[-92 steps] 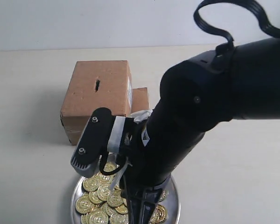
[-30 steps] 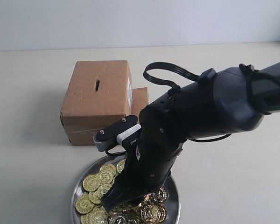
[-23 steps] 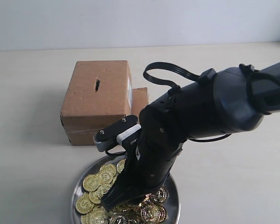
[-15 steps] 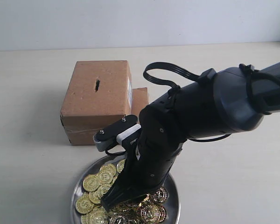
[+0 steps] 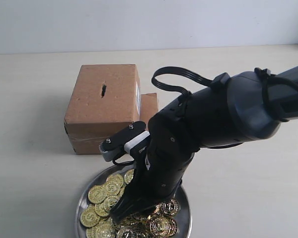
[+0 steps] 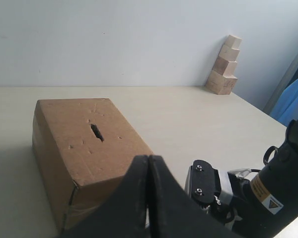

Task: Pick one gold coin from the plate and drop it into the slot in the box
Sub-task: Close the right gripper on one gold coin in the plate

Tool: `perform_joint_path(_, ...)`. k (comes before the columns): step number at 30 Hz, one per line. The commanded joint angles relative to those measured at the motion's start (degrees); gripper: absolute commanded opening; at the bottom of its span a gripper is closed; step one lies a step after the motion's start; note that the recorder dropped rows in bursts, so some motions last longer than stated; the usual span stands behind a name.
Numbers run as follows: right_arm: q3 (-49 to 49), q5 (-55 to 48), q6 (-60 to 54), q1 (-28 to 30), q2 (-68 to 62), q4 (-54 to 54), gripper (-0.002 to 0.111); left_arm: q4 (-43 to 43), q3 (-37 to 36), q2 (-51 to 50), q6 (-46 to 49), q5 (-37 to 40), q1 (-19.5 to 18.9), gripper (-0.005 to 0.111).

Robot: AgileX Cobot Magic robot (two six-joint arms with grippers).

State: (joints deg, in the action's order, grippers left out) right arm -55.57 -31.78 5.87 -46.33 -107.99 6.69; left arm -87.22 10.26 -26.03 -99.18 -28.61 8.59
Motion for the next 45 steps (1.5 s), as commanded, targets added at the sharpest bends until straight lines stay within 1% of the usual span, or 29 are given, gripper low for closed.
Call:
perform_joint_path(1, -0.3, 0.5, 1.5, 0.3, -0.1, -1.7, 0.051, 0.0, 0.4, -0.1, -0.3, -0.2, 0.1, 0.001)
perform_joint_path(10, -0.3, 0.6, 4.9, 0.3, -0.1, -2.1, 0.051, 0.0, 0.4, -0.1, -0.2, -0.2, 0.1, 0.001)
perform_joint_path(21, -0.3, 0.4, 4.8, 0.3, -1.3, 3.1, 0.051, 0.0, 0.4, -0.1, -0.2, -0.2, 0.1, 0.001)
perform_joint_path(25, -0.3, 0.5, 2.7, 0.3, -1.4, 5.1, 0.051, 0.0, 0.4, -0.1, -0.2, -0.2, 0.1, 0.001)
perform_joint_path(26, -0.3, 0.7, 0.4, 0.3, -1.4, 6.8, 0.051, 0.0, 0.4, -0.1, -0.2, -0.2, 0.1, 0.001)
perform_joint_path(30, -0.3, 0.7, -1.2, 0.3, -1.4, 6.9, 0.051, 0.0, 0.4, -0.1, -0.2, -0.2, 0.1, 0.001)
perform_joint_path(31, -0.3, 0.7, -1.2, 0.3, -1.4, 6.9, 0.050, 0.0, 0.4, -0.1, -0.2, -0.2, 0.1, 0.001)
perform_joint_path(34, -0.3, 0.3, -1.2, 0.3, -1.4, 6.9, 0.044, 0.0, 0.4, -0.1, -0.2, -0.2, 0.1, 0.001)
perform_joint_path(38, -0.3, 0.1, -1.2, 0.3, -1.3, 6.9, 0.043, 0.0, 0.4, -0.1, -0.2, -0.2, 0.1, 0.001)
perform_joint_path(40, -0.3, 0.1, -1.2, 0.3, -0.6, 6.9, 0.039, 0.0, 0.4, -0.1, -0.2, -0.2, 0.1, 0.001)
perform_joint_path(43, -0.3, 0.1, -1.2, 0.3, 1.3, 6.7, 0.030, 0.0, 0.4, -0.1, -0.2, -0.2, 0.1, 0.001)
perform_joint_path(45, -0.3, 0.1, -1.2, 0.3, 1.9, 6.7, 0.028, 0.0, 0.4, -0.1, -0.2, -0.2, 0.1, 0.001)
